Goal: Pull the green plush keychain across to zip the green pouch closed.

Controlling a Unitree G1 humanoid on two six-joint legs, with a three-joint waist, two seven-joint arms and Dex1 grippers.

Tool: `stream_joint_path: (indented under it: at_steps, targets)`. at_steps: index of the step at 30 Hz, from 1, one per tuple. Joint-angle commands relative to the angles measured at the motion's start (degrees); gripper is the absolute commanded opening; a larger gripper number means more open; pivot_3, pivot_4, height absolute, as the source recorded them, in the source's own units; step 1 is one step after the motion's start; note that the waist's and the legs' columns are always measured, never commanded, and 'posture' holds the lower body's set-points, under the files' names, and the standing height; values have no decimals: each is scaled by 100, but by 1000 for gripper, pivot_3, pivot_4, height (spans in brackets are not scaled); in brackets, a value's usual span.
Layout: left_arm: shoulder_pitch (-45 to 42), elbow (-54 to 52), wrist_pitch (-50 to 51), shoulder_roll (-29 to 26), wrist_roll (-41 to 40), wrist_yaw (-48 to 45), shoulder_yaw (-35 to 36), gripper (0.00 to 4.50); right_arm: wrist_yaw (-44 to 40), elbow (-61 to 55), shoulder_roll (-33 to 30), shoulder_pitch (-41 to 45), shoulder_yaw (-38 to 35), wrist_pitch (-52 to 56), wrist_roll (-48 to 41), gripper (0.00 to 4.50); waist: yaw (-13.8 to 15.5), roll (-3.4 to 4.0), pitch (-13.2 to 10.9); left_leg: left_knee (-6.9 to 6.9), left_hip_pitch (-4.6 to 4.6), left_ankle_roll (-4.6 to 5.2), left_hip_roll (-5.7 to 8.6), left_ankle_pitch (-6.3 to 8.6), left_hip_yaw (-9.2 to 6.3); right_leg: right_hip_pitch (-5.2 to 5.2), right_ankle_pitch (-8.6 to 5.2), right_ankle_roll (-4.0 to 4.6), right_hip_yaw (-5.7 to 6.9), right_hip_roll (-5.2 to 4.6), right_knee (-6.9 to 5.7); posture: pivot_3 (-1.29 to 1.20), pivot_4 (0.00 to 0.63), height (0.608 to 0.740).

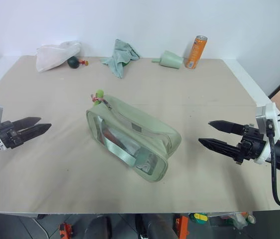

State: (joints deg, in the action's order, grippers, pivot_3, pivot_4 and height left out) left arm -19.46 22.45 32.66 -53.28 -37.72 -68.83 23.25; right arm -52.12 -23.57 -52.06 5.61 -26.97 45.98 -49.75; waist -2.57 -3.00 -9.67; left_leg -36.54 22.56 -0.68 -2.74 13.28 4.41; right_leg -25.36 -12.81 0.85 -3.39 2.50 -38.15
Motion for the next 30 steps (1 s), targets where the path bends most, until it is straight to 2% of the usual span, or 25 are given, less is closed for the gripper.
stream_joint_path:
  at_steps: [1, 7, 10, 17, 25, 28, 30]
  targets:
    - [56, -390, 14, 55, -135, 74, 223, 4468, 15, -165, -57, 211, 131, -74, -29, 4500, -3, 0, 0, 0, 0, 0, 0, 0, 0, 0, 0, 0, 0, 0, 0, 0, 150, 740]
    - [-195, -1368, 451, 487, -660, 460, 218, 4468, -177, -199, -140, 887, 753, -6, -110, 4500, -8, -2, -1, -9, -2, 0, -2, 0, 1, 2, 5, -6, 0, 2, -4, 0, 150, 740]
    - [9, -2293, -33, 592, -766, 135, 231, 4468, -375, -187, -250, 1230, 1095, -5, -18, 4500, -14, -3, -1, -11, 1, 0, -3, 0, 0, 2, 7, -9, -2, 5, -3, 0, 150, 740]
    - [-67, -3193, -113, 516, -1201, -55, 268, 4468, -932, 185, -421, 1759, 1835, -165, 386, 4500, -4, -3, -1, -9, 0, -1, -1, 4, -1, 2, 2, -2, -5, 5, -3, 0, 150, 740]
    - [37, -3727, -25, 426, -1664, -170, 304, 4468, -1181, 733, 99, 2219, 2881, -693, 1222, 4500, -14, -2, -2, -17, -4, -1, -3, 3, 2, 5, 3, -3, -6, 9, -7, 0, 150, 740]
    - [219, -3769, -50, 479, -1671, -208, 260, 4500, -1135, 1003, 337, 2347, 2993, -861, 1451, 3715, -13, -1, -2, -19, -1, -1, -5, 3, -1, 2, 3, -3, -5, 11, -10, 0, 150, 740]
    - [302, -3817, -35, 522, -1755, -199, 257, 4500, -1201, 1068, 443, 2380, 3004, -904, 1459, 2831, -8, -1, -2, -20, 0, -1, -4, 3, -1, 3, 3, -2, -4, 10, -11, 0, 150, 740]
